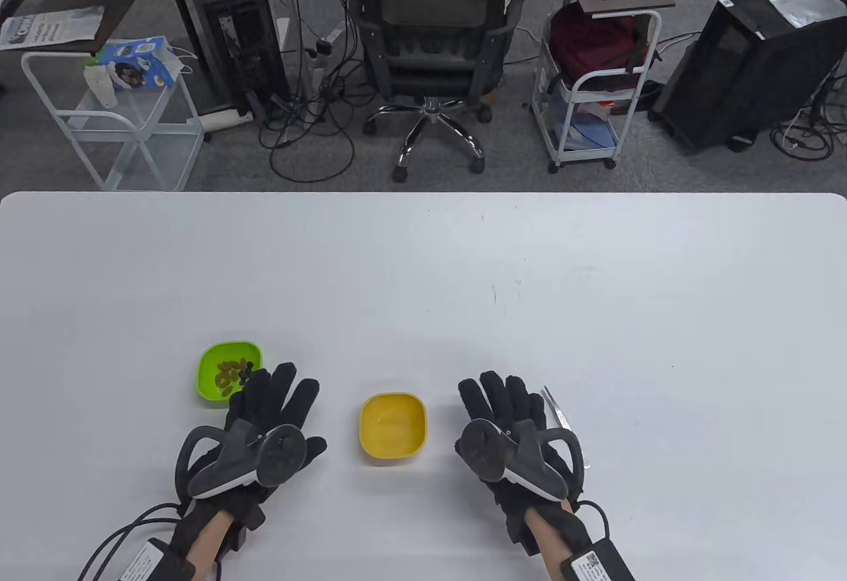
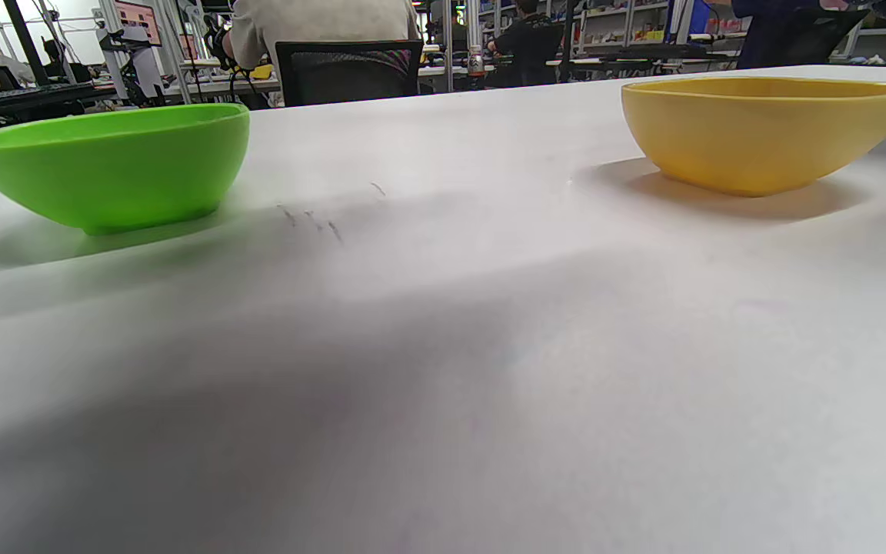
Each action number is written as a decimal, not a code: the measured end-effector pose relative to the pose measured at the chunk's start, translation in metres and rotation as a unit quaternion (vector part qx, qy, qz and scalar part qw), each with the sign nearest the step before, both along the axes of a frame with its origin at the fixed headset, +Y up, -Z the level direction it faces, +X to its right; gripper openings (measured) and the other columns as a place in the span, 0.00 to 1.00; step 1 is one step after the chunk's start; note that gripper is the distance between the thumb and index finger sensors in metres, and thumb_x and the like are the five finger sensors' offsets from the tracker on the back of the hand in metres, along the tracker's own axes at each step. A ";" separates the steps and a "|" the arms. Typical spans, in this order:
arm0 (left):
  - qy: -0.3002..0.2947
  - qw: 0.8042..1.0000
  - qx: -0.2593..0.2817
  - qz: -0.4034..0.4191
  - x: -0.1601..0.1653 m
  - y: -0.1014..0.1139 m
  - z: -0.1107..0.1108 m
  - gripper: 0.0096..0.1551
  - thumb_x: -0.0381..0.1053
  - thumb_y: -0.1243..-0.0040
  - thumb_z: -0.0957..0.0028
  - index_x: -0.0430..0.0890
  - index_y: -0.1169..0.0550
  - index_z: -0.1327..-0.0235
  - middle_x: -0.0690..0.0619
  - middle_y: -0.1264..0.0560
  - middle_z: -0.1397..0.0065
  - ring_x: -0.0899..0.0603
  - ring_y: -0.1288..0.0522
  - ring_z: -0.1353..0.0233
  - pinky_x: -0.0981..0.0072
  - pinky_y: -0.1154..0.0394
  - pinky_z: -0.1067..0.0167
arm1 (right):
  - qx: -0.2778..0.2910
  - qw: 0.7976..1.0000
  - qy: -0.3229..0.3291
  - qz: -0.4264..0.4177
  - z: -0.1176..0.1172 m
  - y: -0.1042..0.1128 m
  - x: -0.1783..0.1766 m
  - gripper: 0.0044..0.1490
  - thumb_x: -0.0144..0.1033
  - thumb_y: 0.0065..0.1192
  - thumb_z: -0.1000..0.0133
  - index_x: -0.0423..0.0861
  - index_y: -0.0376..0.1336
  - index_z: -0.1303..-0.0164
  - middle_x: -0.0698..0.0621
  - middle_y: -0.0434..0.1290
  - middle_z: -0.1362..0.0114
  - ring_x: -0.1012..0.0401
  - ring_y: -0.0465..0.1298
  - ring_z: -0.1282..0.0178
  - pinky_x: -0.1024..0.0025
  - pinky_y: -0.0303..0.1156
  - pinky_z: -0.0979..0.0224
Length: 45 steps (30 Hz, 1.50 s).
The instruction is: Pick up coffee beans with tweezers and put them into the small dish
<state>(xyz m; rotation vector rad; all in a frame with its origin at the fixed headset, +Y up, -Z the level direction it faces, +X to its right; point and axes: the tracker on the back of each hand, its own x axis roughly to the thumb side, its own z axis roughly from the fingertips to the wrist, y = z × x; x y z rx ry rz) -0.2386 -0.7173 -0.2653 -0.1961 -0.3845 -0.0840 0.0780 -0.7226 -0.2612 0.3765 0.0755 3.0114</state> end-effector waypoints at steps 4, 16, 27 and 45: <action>0.000 1.000 0.003 -0.001 0.000 0.000 0.000 0.51 0.68 0.68 0.39 0.44 0.58 0.09 0.32 0.64 0.08 0.18 0.53 0.13 0.25 0.48 0.23 | 0.003 1.000 -0.001 -0.002 0.000 0.001 0.001 0.51 0.52 0.48 0.45 0.48 0.33 0.19 0.37 0.40 0.10 0.30 0.47 0.15 0.31 0.48 0.19; 0.001 1.000 0.005 -0.011 0.002 0.000 0.001 0.51 0.68 0.67 0.39 0.44 0.57 0.09 0.33 0.63 0.08 0.18 0.53 0.13 0.24 0.47 0.23 | 0.003 1.000 -0.010 0.000 -0.001 0.004 0.003 0.51 0.52 0.48 0.45 0.48 0.33 0.19 0.38 0.40 0.10 0.29 0.47 0.15 0.31 0.48 0.19; -0.002 1.000 0.010 -0.013 0.003 0.000 0.001 0.51 0.67 0.67 0.39 0.44 0.57 0.09 0.33 0.63 0.08 0.18 0.54 0.13 0.23 0.47 0.24 | -0.011 0.984 -0.175 -0.018 -0.009 0.022 0.063 0.53 0.51 0.52 0.46 0.45 0.36 0.17 0.36 0.42 0.10 0.29 0.48 0.15 0.30 0.48 0.18; -0.004 1.000 0.016 -0.016 0.004 0.000 0.003 0.50 0.68 0.68 0.40 0.44 0.56 0.08 0.32 0.62 0.07 0.17 0.53 0.13 0.22 0.46 0.24 | -0.121 0.952 -0.279 0.037 -0.028 -0.018 0.092 0.51 0.50 0.56 0.48 0.43 0.44 0.17 0.39 0.54 0.14 0.36 0.61 0.19 0.33 0.54 0.17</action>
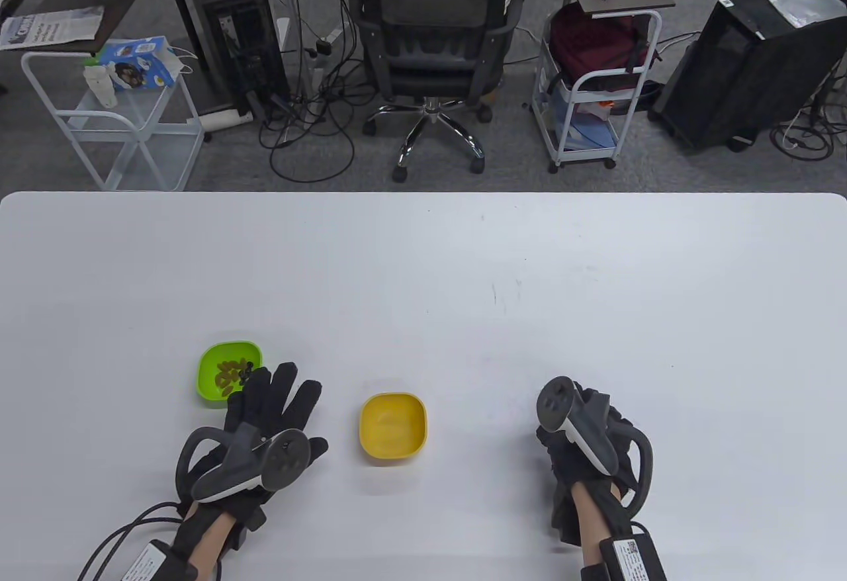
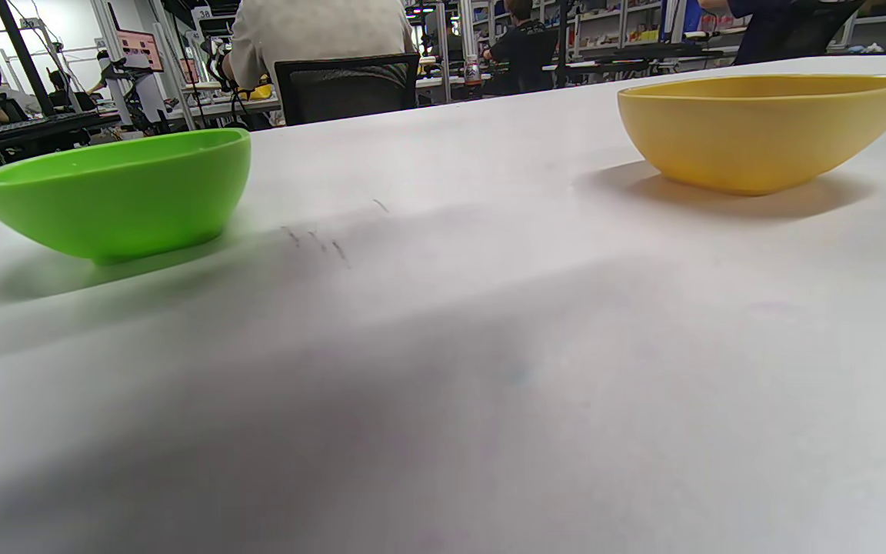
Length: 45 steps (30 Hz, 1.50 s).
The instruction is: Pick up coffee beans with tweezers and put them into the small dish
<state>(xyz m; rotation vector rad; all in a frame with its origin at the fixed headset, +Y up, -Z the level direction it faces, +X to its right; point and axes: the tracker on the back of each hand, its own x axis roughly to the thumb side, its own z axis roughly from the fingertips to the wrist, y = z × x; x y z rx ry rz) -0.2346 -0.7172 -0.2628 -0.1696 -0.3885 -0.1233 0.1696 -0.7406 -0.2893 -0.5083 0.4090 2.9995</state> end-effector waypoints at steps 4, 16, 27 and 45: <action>0.000 1.000 0.001 -0.007 0.001 0.000 0.001 0.50 0.68 0.68 0.40 0.44 0.55 0.08 0.31 0.62 0.07 0.17 0.52 0.13 0.22 0.45 0.24 | -0.014 1.000 -0.012 0.017 -0.004 -0.007 0.001 0.47 0.49 0.56 0.48 0.45 0.48 0.20 0.41 0.59 0.17 0.39 0.65 0.22 0.34 0.55 0.17; 0.001 1.000 -0.002 -0.011 0.002 0.000 0.001 0.50 0.68 0.68 0.40 0.44 0.54 0.08 0.31 0.61 0.07 0.17 0.51 0.13 0.21 0.45 0.24 | -0.021 0.997 -0.022 0.065 -0.007 -0.013 -0.002 0.36 0.47 0.56 0.47 0.51 0.54 0.28 0.47 0.63 0.24 0.44 0.68 0.28 0.37 0.56 0.17; 0.000 1.000 -0.005 -0.010 0.002 0.000 0.000 0.50 0.68 0.68 0.40 0.45 0.54 0.08 0.31 0.61 0.07 0.17 0.51 0.13 0.22 0.44 0.24 | -0.020 0.997 -0.026 0.073 -0.007 -0.011 -0.002 0.28 0.46 0.55 0.47 0.57 0.57 0.35 0.52 0.64 0.26 0.47 0.69 0.30 0.38 0.56 0.16; -0.001 1.000 -0.003 -0.014 0.001 0.000 0.001 0.50 0.68 0.67 0.40 0.45 0.54 0.08 0.31 0.60 0.07 0.18 0.50 0.13 0.22 0.44 0.24 | 0.069 0.996 0.034 0.043 -0.001 0.012 -0.013 0.29 0.46 0.56 0.48 0.54 0.58 0.36 0.53 0.78 0.33 0.51 0.82 0.37 0.42 0.67 0.20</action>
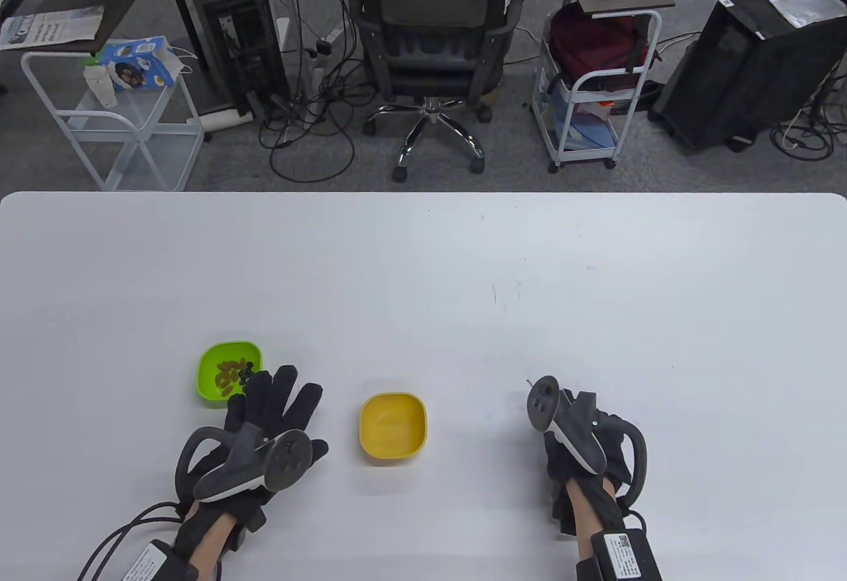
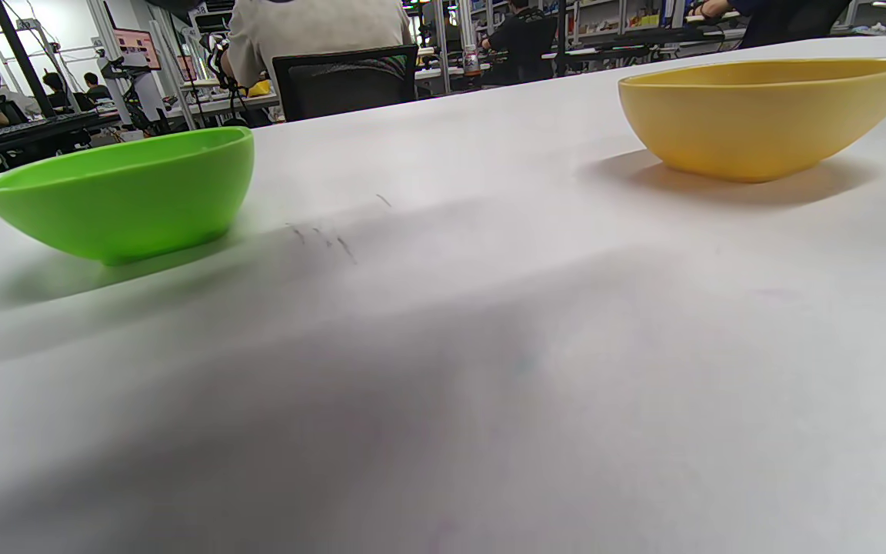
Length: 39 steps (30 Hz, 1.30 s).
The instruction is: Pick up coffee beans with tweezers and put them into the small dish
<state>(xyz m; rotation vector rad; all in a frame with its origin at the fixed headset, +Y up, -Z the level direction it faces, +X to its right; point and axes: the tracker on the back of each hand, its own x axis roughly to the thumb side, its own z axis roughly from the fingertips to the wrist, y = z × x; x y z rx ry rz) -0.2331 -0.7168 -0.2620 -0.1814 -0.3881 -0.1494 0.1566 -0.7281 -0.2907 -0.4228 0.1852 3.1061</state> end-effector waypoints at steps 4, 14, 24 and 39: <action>0.000 1.000 -0.001 0.001 0.000 0.000 0.000 0.50 0.68 0.67 0.40 0.45 0.54 0.08 0.31 0.60 0.07 0.18 0.50 0.13 0.22 0.44 0.24 | 0.037 0.998 0.034 -0.027 0.005 0.012 -0.007 0.29 0.46 0.57 0.48 0.53 0.58 0.36 0.55 0.80 0.38 0.55 0.83 0.43 0.43 0.68 0.22; 0.000 1.000 -0.005 -0.001 0.000 0.000 0.000 0.50 0.68 0.67 0.40 0.45 0.54 0.08 0.31 0.60 0.07 0.18 0.50 0.13 0.22 0.44 0.24 | 0.115 0.983 0.128 -0.072 0.021 0.031 -0.029 0.33 0.43 0.61 0.50 0.53 0.56 0.35 0.56 0.79 0.42 0.56 0.82 0.47 0.43 0.68 0.22; 0.001 1.000 -0.008 -0.001 0.000 0.000 0.000 0.50 0.68 0.67 0.40 0.44 0.51 0.08 0.31 0.60 0.07 0.18 0.50 0.13 0.22 0.44 0.24 | 0.126 0.973 0.178 -0.069 0.026 0.032 -0.044 0.36 0.41 0.62 0.51 0.49 0.61 0.29 0.53 0.76 0.41 0.56 0.79 0.48 0.39 0.66 0.22; 0.003 1.000 -0.011 -0.002 0.000 0.000 0.000 0.49 0.67 0.66 0.40 0.44 0.51 0.08 0.30 0.59 0.07 0.18 0.50 0.13 0.22 0.44 0.24 | 0.124 0.970 0.197 -0.074 0.026 0.029 -0.049 0.33 0.41 0.60 0.51 0.52 0.63 0.32 0.53 0.75 0.40 0.57 0.78 0.46 0.40 0.65 0.21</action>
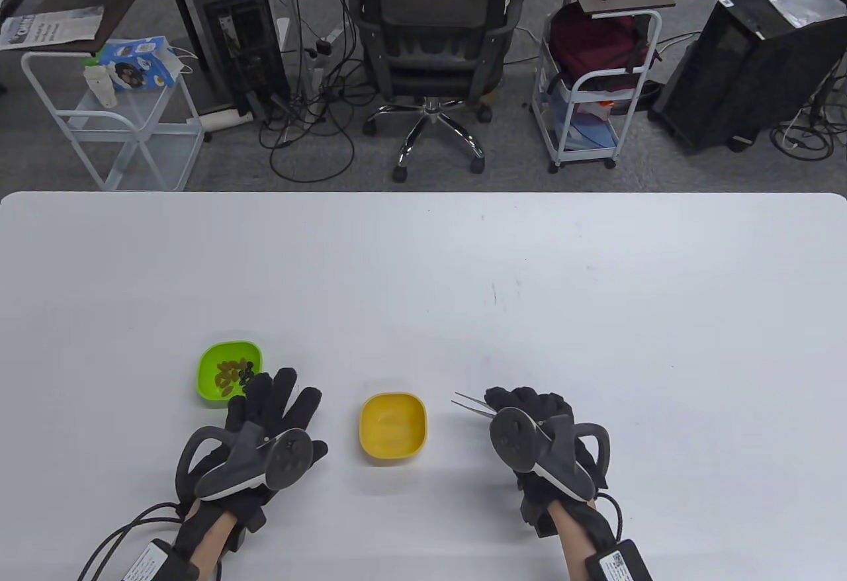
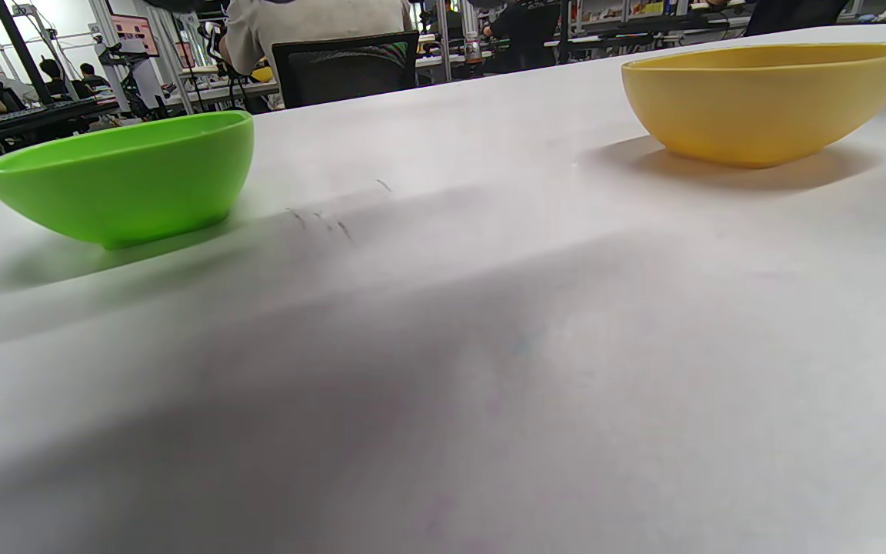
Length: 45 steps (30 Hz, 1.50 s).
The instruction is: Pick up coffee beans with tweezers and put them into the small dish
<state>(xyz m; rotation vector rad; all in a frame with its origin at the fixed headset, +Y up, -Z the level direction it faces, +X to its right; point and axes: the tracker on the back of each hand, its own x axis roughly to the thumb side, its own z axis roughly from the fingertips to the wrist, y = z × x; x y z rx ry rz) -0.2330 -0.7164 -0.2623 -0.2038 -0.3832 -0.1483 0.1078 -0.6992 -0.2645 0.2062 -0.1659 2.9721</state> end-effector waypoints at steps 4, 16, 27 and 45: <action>0.018 0.999 0.003 0.040 -0.009 0.008 -0.006 0.49 0.67 0.66 0.40 0.44 0.49 0.08 0.31 0.57 0.07 0.18 0.49 0.13 0.23 0.43 0.24 | -0.005 1.000 0.004 0.000 0.000 0.000 -0.001 0.33 0.41 0.60 0.51 0.51 0.63 0.32 0.53 0.75 0.40 0.57 0.78 0.46 0.40 0.65 0.21; 0.108 0.992 -0.046 0.042 -0.072 0.031 -0.060 0.48 0.65 0.63 0.39 0.43 0.48 0.09 0.32 0.54 0.07 0.20 0.47 0.12 0.24 0.42 0.24 | -0.009 1.000 0.006 -0.007 -0.001 0.000 0.000 0.34 0.41 0.60 0.51 0.51 0.63 0.32 0.53 0.75 0.40 0.57 0.78 0.46 0.40 0.65 0.21; 0.130 0.982 -0.135 0.016 -0.094 0.034 -0.109 0.63 0.70 0.49 0.49 0.41 0.56 0.10 0.34 0.59 0.07 0.23 0.49 0.11 0.26 0.44 0.22 | -0.014 1.000 0.003 -0.009 -0.002 0.000 0.001 0.33 0.41 0.60 0.51 0.51 0.63 0.32 0.53 0.75 0.40 0.56 0.78 0.46 0.40 0.65 0.21; 0.104 0.973 -0.183 -0.096 -0.089 0.012 -0.130 0.79 0.70 0.35 0.65 0.37 0.59 0.11 0.33 0.58 0.07 0.24 0.44 0.11 0.26 0.38 0.23 | -0.014 1.000 0.001 -0.011 -0.003 0.000 0.004 0.33 0.41 0.60 0.50 0.52 0.63 0.32 0.55 0.74 0.40 0.56 0.78 0.45 0.39 0.65 0.21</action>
